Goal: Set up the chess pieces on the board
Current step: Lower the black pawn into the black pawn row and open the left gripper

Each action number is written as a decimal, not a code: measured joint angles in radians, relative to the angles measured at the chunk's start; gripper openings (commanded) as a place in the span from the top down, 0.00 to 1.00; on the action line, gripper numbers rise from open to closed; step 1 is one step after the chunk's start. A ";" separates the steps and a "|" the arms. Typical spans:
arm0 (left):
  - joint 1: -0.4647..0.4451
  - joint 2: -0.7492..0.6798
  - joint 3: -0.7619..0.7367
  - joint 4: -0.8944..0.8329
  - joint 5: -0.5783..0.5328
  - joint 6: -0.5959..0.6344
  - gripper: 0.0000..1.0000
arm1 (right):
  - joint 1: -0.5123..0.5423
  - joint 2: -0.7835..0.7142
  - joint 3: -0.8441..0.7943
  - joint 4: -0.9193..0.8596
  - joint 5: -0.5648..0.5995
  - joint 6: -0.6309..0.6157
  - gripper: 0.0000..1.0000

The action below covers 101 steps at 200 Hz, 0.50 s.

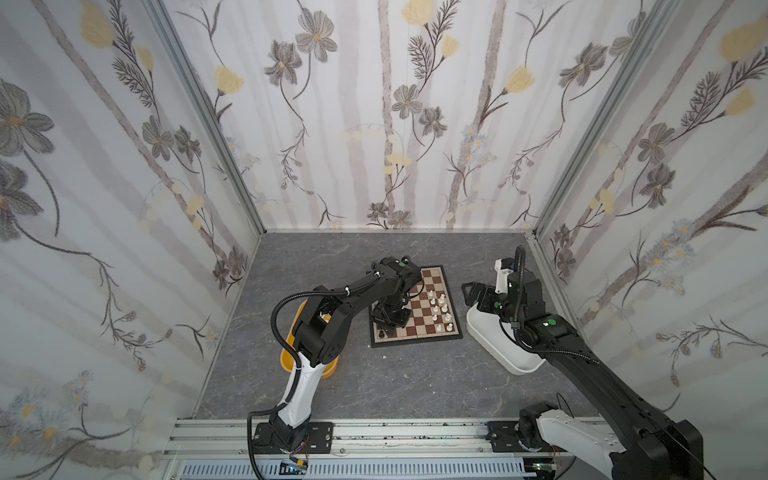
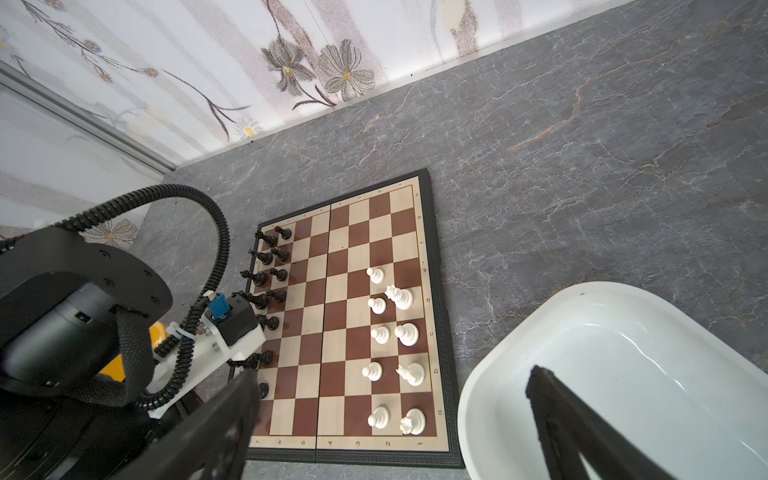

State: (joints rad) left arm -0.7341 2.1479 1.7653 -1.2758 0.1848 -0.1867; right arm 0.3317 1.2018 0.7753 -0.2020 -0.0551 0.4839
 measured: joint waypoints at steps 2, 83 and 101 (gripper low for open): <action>0.000 0.002 0.001 0.000 0.000 0.000 1.00 | 0.000 0.000 0.000 0.000 -0.001 0.000 0.00; 0.000 0.036 0.008 -0.002 -0.001 -0.001 0.88 | 0.000 -0.004 -0.018 0.022 -0.018 -0.006 0.00; 0.001 0.040 0.009 -0.002 -0.008 -0.001 0.83 | 0.000 -0.005 -0.018 0.023 -0.018 -0.006 0.00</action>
State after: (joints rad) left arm -0.7330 2.1883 1.7741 -1.2781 0.1768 -0.1875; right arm 0.3317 1.1965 0.7570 -0.1791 -0.0727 0.4774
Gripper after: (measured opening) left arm 0.142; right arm 0.996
